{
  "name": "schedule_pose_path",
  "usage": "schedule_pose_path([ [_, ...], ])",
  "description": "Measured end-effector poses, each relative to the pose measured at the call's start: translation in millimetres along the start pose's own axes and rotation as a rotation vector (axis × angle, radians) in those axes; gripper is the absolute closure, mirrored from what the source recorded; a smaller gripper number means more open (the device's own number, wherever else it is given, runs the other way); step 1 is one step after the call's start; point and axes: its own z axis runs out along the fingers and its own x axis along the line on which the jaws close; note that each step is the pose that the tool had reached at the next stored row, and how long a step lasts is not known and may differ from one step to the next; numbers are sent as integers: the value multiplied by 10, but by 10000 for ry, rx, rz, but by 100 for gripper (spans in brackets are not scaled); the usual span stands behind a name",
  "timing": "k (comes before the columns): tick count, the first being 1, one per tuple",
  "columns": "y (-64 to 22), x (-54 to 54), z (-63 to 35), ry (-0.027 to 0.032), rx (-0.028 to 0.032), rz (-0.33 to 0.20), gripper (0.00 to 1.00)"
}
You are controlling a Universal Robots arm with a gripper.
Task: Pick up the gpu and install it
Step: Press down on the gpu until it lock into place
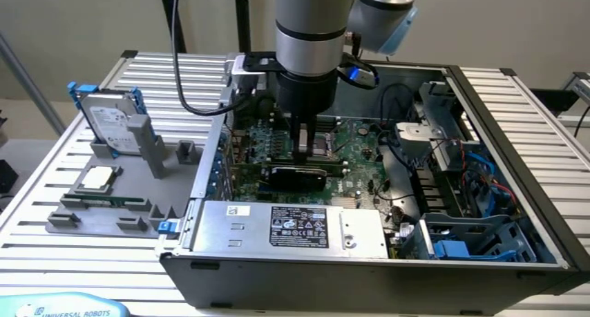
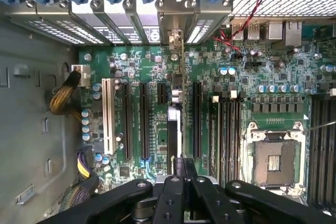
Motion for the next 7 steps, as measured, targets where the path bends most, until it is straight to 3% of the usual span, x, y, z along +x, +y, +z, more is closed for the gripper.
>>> schedule_pose_path([
  [7,0,0,-1,0,0,0,89],
])
